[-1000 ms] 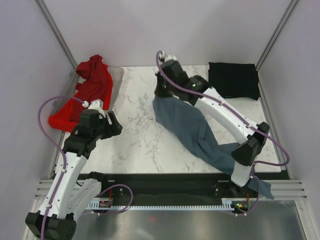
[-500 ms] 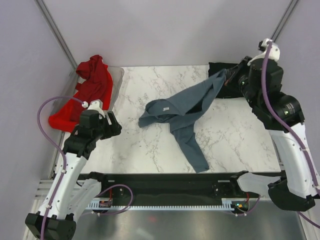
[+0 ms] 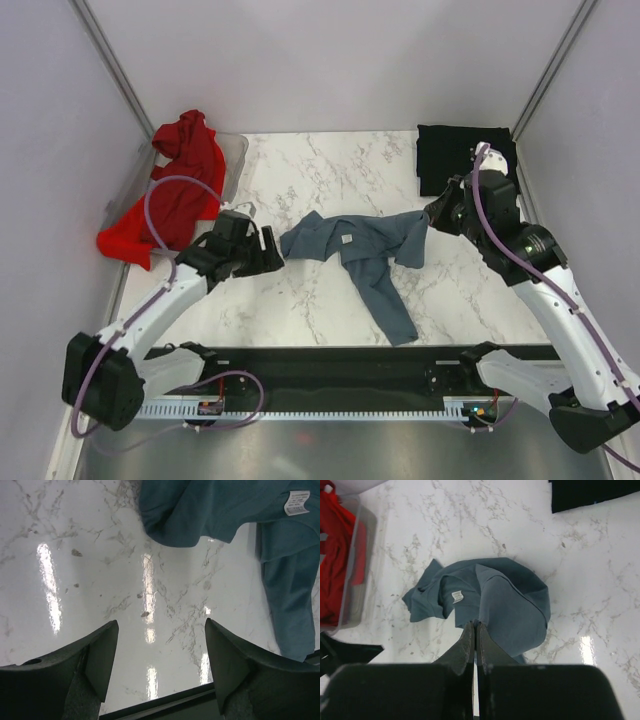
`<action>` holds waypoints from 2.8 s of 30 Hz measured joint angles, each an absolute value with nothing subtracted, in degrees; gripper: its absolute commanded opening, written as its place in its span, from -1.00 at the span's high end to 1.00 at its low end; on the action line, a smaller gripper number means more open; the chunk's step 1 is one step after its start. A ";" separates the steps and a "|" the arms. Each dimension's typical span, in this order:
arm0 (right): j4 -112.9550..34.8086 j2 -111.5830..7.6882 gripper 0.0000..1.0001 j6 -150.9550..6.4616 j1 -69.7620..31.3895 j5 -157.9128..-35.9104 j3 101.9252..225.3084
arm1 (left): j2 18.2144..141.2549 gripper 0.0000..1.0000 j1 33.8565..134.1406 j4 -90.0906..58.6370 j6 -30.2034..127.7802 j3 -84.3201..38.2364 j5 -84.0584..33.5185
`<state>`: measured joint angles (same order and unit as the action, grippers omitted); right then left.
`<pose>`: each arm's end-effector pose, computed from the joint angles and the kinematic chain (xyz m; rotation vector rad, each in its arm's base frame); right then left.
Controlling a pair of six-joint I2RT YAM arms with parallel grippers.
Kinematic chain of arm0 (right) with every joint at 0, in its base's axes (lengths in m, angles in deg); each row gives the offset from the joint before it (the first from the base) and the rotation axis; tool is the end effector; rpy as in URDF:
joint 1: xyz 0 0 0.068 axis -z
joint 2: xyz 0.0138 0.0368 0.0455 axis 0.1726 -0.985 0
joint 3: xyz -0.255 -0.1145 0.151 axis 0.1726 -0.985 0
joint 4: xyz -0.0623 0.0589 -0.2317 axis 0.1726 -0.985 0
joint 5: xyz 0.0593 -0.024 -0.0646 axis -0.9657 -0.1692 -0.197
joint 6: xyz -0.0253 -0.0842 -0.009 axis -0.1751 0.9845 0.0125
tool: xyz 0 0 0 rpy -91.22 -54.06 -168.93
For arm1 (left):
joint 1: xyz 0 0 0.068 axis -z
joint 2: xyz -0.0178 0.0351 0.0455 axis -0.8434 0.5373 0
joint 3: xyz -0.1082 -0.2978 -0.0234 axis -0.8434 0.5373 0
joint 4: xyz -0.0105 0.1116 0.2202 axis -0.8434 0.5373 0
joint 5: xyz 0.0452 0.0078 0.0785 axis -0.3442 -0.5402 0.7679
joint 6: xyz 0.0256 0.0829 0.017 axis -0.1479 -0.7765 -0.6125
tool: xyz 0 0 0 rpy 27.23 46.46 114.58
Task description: Fold and stack the t-shirts
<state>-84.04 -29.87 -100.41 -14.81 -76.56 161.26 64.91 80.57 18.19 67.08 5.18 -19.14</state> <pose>0.1858 0.0667 0.4159 0.3216 2.1019 0.3895 0.1884 -0.0834 0.2613 -0.1291 2.4661 -0.4589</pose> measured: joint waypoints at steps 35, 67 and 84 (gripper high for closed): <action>-85.37 -25.63 1.00 -92.50 -14.79 -87.55 176.86 | 79.66 0.96 83.54 17.91 65.31 -44.34 -10.16; -87.75 -4.12 1.00 -105.11 -14.79 -94.94 157.15 | 152.44 0.86 104.13 26.85 59.97 -90.51 -29.24; -86.57 -7.79 1.00 -105.22 -14.79 -88.23 157.48 | 122.61 -0.71 104.83 37.51 55.99 -68.71 -9.06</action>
